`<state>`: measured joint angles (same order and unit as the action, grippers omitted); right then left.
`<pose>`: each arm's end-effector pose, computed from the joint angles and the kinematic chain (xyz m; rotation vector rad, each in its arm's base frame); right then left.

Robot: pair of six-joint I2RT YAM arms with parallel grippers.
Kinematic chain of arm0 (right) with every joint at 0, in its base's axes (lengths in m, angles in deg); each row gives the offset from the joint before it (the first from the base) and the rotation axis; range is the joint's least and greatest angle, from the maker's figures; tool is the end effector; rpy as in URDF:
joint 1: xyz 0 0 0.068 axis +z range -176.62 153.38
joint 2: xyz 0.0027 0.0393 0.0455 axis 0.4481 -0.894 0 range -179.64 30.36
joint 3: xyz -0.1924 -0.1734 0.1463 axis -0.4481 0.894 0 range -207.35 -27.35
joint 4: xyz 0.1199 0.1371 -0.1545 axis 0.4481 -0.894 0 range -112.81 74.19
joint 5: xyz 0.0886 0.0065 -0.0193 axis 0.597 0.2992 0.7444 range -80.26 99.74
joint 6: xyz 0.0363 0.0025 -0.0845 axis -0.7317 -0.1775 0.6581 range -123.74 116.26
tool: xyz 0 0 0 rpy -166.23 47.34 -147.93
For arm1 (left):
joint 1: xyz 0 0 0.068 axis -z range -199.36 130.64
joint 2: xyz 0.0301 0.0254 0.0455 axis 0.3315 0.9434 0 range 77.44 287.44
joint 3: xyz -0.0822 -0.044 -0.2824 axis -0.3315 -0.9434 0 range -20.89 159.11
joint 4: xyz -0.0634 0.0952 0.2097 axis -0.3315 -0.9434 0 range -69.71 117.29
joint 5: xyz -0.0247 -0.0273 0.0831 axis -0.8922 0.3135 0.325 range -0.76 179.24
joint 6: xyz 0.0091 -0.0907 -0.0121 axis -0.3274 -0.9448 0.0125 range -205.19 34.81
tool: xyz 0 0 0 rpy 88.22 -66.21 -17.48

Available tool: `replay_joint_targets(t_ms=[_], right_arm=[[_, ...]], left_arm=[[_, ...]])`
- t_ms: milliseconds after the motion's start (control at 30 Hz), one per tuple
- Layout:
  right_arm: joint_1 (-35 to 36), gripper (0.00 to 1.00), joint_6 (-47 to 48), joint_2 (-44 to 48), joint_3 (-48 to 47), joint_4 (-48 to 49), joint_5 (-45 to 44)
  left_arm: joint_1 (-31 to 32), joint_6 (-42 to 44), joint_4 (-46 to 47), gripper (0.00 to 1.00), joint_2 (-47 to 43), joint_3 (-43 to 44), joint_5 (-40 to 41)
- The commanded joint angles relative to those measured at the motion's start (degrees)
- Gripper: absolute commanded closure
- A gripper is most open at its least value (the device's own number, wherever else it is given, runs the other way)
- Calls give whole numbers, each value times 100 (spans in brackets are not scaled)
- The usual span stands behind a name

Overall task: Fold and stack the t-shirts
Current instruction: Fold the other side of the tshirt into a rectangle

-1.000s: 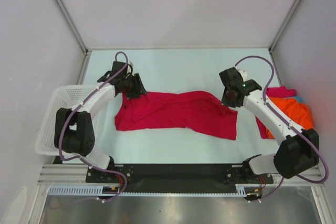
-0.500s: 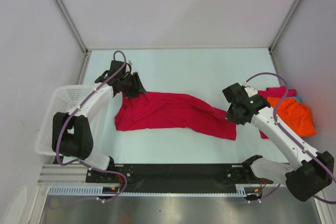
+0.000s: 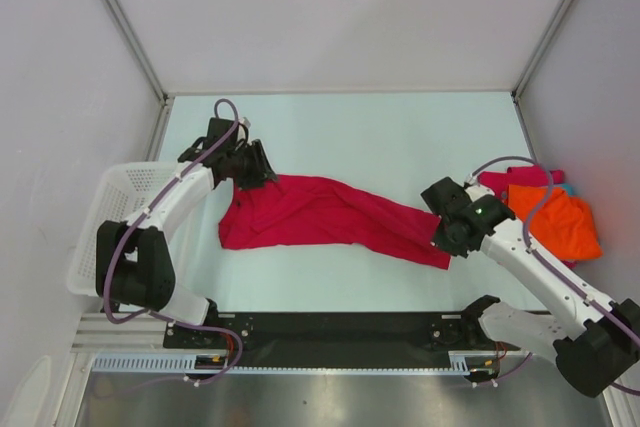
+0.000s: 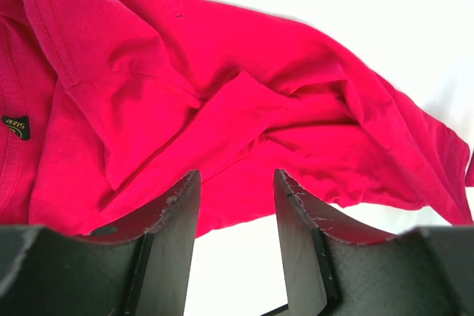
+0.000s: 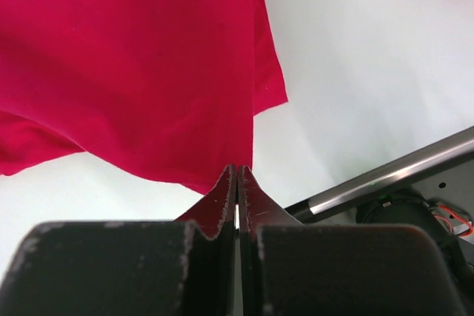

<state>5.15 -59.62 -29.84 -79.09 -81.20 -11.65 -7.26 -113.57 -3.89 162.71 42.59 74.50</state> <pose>0.1394 0.0509 0.2466 0.6301 2.6070 -0.1017 0.3046 -0.0867 0.2529 -0.2523 2.5460 -0.6064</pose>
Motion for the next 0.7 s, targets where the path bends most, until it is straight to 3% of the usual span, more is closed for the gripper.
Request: replay_joint_targets(t_ms=[0, 467, 600, 667], right_arm=[[119, 100, -371, 246, 138, -308, -243], [471, 100, -881, 616, 411, -669, -445], [479, 83, -750, 396, 402, -493, -384], [479, 70, -732, 291, 393, -440, -384]], left_arm=[[-50, 122, -2, 51, -292, -64, -29], [-85, 122, -2, 51, -310, -82, -108], [-85, 122, -11, 51, -310, -126, -90], [-85, 114, -2, 51, -310, -126, -81]])
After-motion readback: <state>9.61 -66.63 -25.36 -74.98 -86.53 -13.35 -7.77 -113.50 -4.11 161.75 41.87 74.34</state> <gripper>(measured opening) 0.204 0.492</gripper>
